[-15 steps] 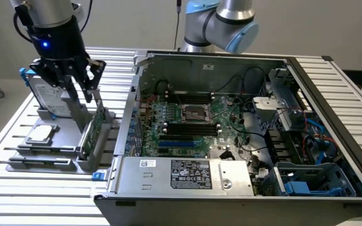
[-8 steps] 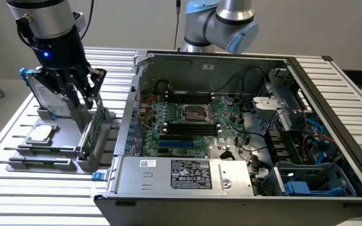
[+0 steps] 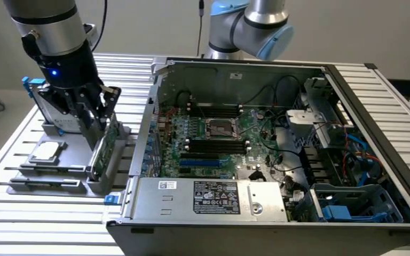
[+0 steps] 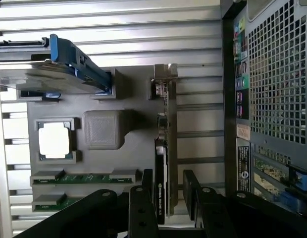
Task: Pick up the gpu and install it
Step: 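Pick up the gpu and move the gpu toward the slot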
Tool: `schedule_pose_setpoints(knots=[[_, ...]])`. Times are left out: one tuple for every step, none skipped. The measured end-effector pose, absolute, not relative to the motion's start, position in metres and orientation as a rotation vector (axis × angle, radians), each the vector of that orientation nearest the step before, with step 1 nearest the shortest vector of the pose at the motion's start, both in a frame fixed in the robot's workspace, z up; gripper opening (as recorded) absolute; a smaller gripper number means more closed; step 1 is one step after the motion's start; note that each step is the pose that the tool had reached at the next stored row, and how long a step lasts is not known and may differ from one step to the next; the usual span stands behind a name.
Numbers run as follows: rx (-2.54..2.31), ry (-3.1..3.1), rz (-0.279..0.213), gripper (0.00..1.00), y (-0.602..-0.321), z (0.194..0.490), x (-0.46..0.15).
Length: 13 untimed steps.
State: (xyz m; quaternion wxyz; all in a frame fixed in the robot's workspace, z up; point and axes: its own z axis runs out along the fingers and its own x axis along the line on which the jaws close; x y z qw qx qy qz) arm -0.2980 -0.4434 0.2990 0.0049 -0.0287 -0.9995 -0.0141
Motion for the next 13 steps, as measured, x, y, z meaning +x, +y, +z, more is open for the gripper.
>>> schedule_pose_setpoints(knots=[[-0.09,-3.13,-0.044,0.38,-0.444,0.297,-0.298],[-0.09,-3.13,-0.044,0.38,-0.444,0.295,-0.298],[-0.09,-3.13,-0.044,0.38,-0.444,0.294,-0.298],[-0.09,-3.13,-0.044,0.38,-0.444,0.292,-0.298],[-0.09,-3.13,-0.044,0.38,-0.444,0.29,-0.298],[-0.09,-3.13,-0.044,0.38,-0.444,0.288,-0.298],[-0.09,-3.13,-0.044,0.38,-0.444,0.286,-0.298],[-0.09,-3.13,-0.044,0.38,-0.444,0.284,-0.298],[-0.09,-3.13,-0.044,0.38,-0.444,0.283,-0.298],[-0.09,-3.13,-0.044,0.38,-0.445,0.281,-0.298],[-0.09,-3.13,-0.044,0.38,-0.445,0.279,-0.298],[-0.09,-3.13,-0.044,0.38,-0.445,0.277,-0.298],[-0.09,-3.13,-0.044,0.38,-0.445,0.275,-0.299]])
